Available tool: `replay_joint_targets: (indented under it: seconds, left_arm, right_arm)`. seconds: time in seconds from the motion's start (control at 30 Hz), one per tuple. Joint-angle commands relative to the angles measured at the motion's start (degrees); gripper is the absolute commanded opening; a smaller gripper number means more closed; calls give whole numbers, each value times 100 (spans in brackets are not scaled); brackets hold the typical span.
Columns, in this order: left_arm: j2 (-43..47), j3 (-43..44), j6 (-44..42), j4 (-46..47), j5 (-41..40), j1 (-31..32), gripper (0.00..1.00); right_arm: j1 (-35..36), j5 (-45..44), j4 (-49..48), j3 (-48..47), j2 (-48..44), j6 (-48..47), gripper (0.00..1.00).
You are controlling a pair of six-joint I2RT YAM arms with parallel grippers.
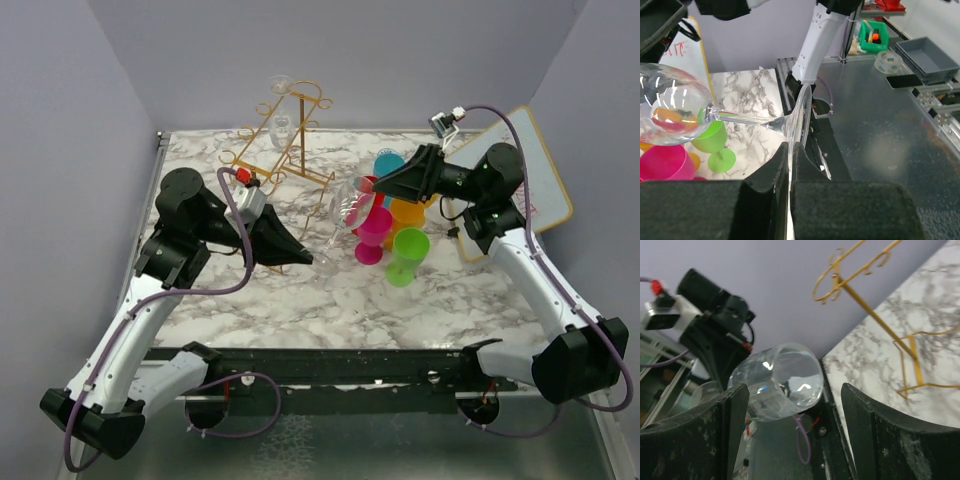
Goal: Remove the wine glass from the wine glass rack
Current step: Place the wine glass at the center of the board.
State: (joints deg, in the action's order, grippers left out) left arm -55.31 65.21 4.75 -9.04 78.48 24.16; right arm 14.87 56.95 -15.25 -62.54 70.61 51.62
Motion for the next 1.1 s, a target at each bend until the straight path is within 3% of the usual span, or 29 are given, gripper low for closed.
replay_joint_targets:
  seconds: [0.0,0.2,0.33,0.57,0.7,0.83,0.9,1.07]
  left_arm:
    - [278,-60,-858,254,629,45,0]
    - [135,-35,-903,256,695,69,0]
    - [39,-63,-893,252,824,141,0]
    - [-61,-18,-1011,255,711,305,0]
    - [-169,-57,-1083,257,713,366,0]
    - [-232,-76,-1211,260,693,394,0]
    - [-294,-64,-1223,258,728,404,0]
    - [-347,-73,-1289,256,679,405,0]
  right_arm:
    - [-2,1335,-2686,117,-27,1736,80]
    - [-2,1662,-3548,238,23,2192,74]
    - [-2,1895,-5103,392,204,3308,72]
    - [9,1893,-6959,373,684,4913,59]
    - [35,1983,-7059,325,787,5145,49]
    - [117,2054,-7043,288,842,5314,48]
    - [137,2091,-7137,270,895,5522,42]
    - [145,2024,-7885,193,972,6151,31]
